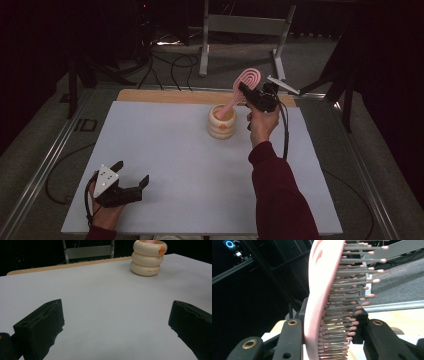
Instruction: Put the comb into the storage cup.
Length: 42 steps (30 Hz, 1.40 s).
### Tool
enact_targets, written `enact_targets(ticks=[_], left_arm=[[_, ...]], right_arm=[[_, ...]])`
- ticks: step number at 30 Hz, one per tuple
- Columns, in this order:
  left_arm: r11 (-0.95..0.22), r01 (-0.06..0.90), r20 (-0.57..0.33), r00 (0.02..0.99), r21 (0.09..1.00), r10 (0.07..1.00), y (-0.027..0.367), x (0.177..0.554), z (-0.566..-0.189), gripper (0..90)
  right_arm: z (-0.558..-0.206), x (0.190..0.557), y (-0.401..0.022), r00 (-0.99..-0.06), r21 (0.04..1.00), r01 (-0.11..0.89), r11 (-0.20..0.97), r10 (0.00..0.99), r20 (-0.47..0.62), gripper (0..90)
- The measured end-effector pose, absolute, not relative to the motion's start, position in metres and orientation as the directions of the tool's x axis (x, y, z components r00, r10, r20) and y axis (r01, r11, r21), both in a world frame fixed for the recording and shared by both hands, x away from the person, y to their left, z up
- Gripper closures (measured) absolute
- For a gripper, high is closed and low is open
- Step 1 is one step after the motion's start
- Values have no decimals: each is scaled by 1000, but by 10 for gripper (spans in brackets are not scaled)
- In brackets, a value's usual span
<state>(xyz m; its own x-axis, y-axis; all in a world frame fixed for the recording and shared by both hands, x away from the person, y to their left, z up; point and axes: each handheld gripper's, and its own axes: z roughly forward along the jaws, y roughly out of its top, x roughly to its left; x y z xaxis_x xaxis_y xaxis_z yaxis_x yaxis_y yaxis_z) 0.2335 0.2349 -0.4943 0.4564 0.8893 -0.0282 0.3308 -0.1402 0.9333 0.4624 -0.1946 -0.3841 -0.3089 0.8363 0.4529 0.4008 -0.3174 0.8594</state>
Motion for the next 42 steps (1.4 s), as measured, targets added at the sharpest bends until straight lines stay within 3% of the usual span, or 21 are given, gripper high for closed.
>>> enact_targets(ticks=[42], left_arm=[[-141, 331, -28, 458, 933, 889, 234, 233, -495, 9]], right_arm=[[-408, 464, -168, -303, 875, 427, -227, 876, 375, 639]])
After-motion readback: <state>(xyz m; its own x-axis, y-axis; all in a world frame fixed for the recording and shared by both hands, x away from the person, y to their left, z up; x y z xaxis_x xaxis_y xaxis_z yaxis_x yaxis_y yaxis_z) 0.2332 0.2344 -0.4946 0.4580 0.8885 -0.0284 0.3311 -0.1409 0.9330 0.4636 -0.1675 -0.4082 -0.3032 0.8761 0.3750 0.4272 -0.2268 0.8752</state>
